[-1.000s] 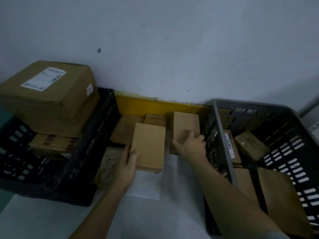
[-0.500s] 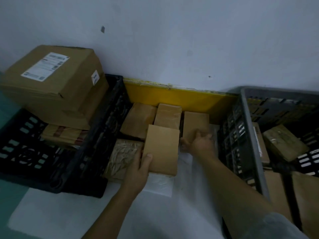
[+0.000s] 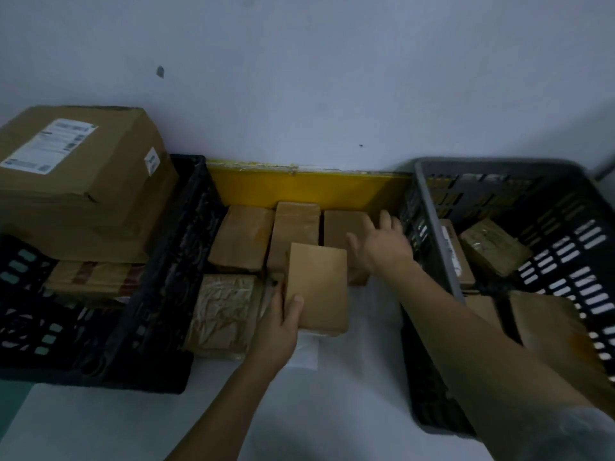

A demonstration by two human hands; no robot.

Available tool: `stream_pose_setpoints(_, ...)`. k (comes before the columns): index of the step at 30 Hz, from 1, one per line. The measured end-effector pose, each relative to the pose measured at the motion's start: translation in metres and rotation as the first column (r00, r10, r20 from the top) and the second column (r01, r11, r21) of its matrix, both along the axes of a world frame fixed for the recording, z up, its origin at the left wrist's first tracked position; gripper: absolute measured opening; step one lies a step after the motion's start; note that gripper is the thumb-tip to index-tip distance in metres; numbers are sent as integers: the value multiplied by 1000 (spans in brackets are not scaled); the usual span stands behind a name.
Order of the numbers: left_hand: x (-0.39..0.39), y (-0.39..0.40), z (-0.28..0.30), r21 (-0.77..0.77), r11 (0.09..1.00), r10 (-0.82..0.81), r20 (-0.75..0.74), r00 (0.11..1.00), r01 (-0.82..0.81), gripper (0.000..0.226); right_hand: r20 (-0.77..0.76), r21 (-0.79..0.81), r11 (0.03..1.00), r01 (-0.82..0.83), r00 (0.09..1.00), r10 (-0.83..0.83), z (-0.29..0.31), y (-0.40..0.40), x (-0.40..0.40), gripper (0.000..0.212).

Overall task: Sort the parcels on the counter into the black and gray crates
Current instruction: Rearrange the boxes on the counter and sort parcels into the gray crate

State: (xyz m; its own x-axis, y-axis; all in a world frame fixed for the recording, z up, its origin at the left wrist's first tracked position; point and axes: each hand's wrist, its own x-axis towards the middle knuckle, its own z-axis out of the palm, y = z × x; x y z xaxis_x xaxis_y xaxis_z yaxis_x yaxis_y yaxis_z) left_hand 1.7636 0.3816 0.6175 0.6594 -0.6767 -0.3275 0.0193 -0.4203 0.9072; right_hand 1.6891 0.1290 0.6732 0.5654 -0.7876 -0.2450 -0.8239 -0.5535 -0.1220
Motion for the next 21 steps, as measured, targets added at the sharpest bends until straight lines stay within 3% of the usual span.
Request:
stream_pose_setpoints(8, -38, -19, -35, 86, 991, -101, 23, 995, 99, 63, -39, -374, 917, -136, 991, 130, 41, 36, -55, 82)
stream_pose_setpoints(16, -52, -44, -69, 190, 961, -205, -1, 979, 201, 72, -16, -407, 906, -117, 993, 121, 53, 60, -98, 77)
stream_pose_setpoints(21, -52, -42, -91, 361, 904, -308, 177, 935, 230, 68, -38, -427, 894, -138, 990, 135, 51, 60, -107, 78)
